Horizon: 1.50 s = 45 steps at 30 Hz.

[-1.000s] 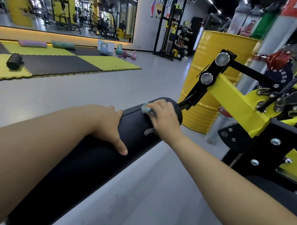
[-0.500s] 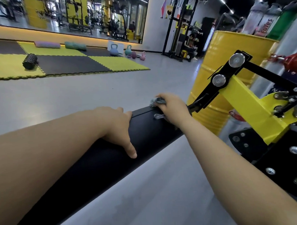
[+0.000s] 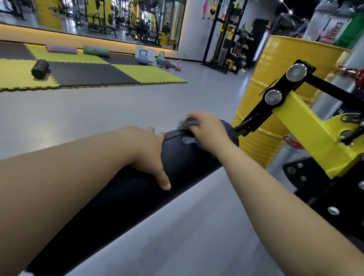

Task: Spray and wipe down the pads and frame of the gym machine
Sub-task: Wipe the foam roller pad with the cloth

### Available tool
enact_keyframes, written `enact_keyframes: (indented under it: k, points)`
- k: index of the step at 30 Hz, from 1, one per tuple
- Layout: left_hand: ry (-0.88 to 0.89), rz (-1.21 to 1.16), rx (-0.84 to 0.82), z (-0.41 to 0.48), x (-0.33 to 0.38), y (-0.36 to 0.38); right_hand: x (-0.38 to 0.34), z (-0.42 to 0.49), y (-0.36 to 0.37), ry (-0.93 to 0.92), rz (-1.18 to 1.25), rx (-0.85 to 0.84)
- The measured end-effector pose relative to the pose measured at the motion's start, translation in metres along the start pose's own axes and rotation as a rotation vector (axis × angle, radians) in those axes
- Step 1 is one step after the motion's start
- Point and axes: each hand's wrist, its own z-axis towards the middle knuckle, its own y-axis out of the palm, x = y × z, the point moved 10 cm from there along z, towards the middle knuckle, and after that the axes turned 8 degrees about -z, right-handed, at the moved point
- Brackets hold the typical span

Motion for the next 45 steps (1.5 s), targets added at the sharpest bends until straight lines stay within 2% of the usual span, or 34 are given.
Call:
enact_keyframes:
  k: [3,5,8,11,13,15,16,19,21,23,25,28,31,32,34,38,40,42,45]
  points:
    - [-0.003,0.033,0.029,-0.003,0.003,0.001,0.079,0.013,-0.012,0.300,-0.087,0.110]
    - [-0.002,0.081,0.085,-0.006,0.008,0.001,0.089,0.013,-0.013,0.354,-0.122,0.156]
    - [-0.018,0.171,0.196,-0.015,0.021,0.004,0.048,-0.001,-0.010,0.232,-0.091,0.148]
    - [-0.039,0.241,0.265,-0.024,0.034,0.011,-0.022,-0.045,-0.017,-0.020,0.078,0.217]
    - [-0.011,0.207,0.290,-0.033,0.036,0.010,-0.045,-0.076,-0.023,-0.149,0.169,0.277]
    - [0.026,0.065,0.331,-0.045,0.025,-0.006,-0.033,-0.078,-0.023,-0.175,0.127,0.308]
    - [0.027,-0.017,0.331,-0.050,0.013,-0.013,-0.014,-0.067,-0.022,-0.093,0.099,0.305]
    - [-0.035,-0.092,0.236,-0.069,-0.030,-0.015,0.045,-0.040,-0.019,0.293,0.091,0.300]
    - [-0.107,-0.094,0.133,-0.080,-0.057,-0.003,0.035,-0.038,-0.018,0.356,0.097,0.299]
    - [-0.177,-0.118,0.058,-0.088,-0.076,0.009,-0.011,-0.041,-0.015,0.235,0.111,0.250]
    - [-0.222,-0.174,0.028,-0.092,-0.085,0.018,-0.077,-0.060,-0.019,0.023,0.155,0.262]
    - [-0.234,-0.141,0.075,-0.092,-0.083,0.021,-0.164,-0.107,-0.023,-0.288,0.209,0.320]
    - [-0.251,-0.034,0.102,-0.095,-0.076,0.018,-0.171,-0.120,-0.031,-0.478,0.192,0.356]
    - [-0.260,-0.013,0.098,-0.096,-0.075,0.017,-0.153,-0.114,-0.033,-0.481,0.152,0.373]
    - [-0.271,0.007,0.086,-0.096,-0.071,0.016,-0.099,-0.091,-0.034,-0.368,0.051,0.385]
    - [-0.291,0.033,0.009,-0.090,-0.057,0.015,0.031,-0.048,-0.021,0.149,-0.123,0.246]
    - [-0.298,0.045,-0.040,-0.086,-0.053,0.013,0.052,-0.043,-0.019,0.324,-0.110,0.215]
    - [-0.313,0.053,-0.084,-0.081,-0.051,0.012,0.014,-0.042,-0.020,0.253,-0.064,0.214]
    - [-0.336,0.135,-0.137,-0.072,-0.045,0.011,-0.085,-0.062,-0.014,-0.105,0.104,0.196]
